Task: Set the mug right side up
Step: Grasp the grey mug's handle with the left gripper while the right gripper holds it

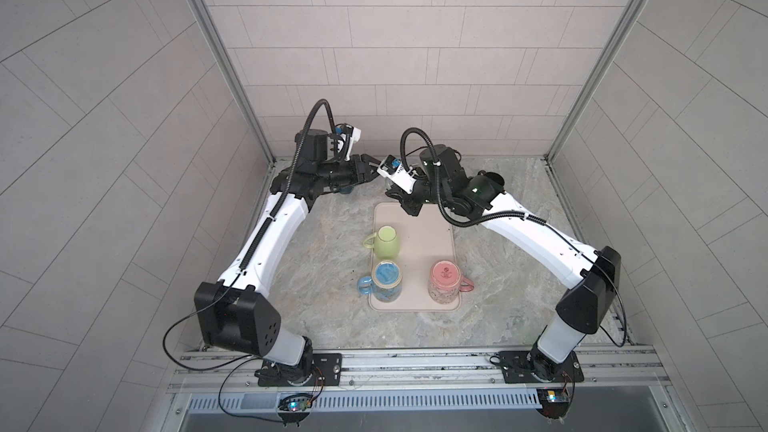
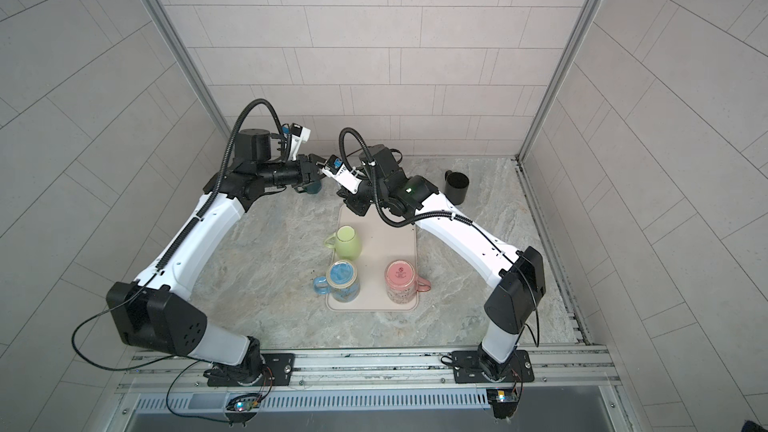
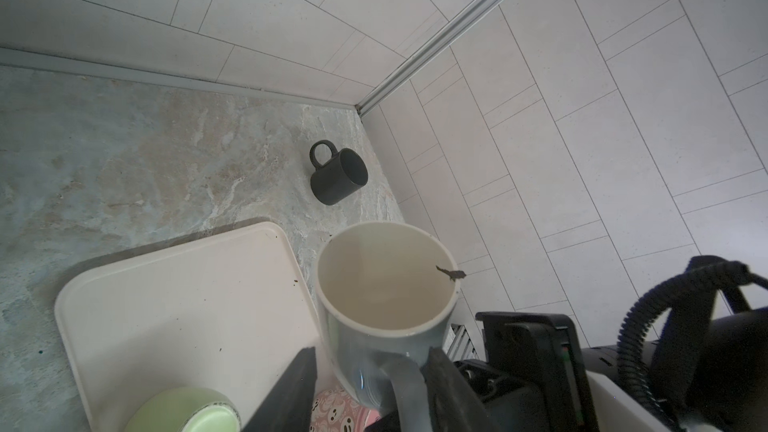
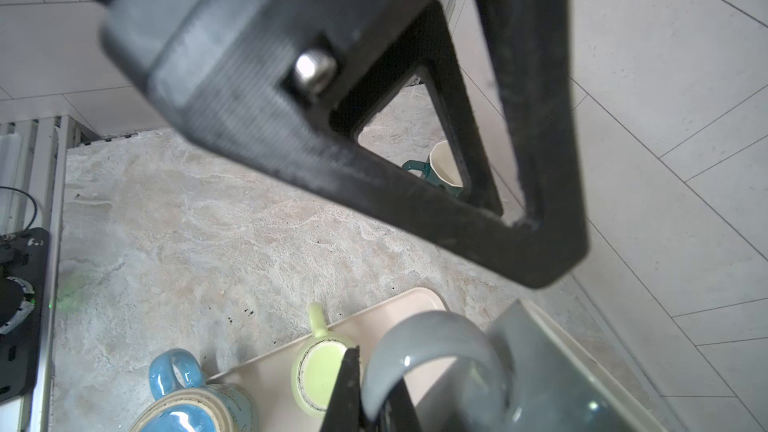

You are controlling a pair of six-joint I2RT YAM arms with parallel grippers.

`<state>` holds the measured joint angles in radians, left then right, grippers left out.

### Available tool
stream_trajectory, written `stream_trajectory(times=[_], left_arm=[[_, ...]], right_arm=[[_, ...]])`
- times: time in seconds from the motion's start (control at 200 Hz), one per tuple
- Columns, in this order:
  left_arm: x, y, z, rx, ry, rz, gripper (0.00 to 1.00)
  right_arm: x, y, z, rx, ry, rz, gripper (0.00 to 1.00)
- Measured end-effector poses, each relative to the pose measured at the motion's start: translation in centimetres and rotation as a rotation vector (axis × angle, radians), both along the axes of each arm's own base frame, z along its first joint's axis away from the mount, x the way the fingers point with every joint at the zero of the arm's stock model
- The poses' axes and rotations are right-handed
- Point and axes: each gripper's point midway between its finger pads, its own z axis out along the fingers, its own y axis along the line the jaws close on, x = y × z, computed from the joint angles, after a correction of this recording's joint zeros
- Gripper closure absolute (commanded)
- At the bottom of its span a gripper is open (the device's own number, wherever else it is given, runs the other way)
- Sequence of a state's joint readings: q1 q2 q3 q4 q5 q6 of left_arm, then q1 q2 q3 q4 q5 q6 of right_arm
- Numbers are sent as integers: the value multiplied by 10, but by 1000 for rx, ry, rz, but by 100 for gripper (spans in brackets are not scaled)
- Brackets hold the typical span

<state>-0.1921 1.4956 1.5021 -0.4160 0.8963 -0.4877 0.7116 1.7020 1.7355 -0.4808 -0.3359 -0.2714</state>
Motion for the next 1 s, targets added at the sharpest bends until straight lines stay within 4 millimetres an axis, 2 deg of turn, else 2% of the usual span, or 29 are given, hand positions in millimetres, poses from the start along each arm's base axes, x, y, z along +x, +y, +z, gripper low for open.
stream_trajectory(times=[0.46,1.001], left_arm=[[-19,-12,-20,56,61,-60,51],[-17,-15,-34,77,104,-75,55]], right_arm=[[11,3,-14,-79,-16,-9,100],[3,11,-14,-104,-47,21,100]])
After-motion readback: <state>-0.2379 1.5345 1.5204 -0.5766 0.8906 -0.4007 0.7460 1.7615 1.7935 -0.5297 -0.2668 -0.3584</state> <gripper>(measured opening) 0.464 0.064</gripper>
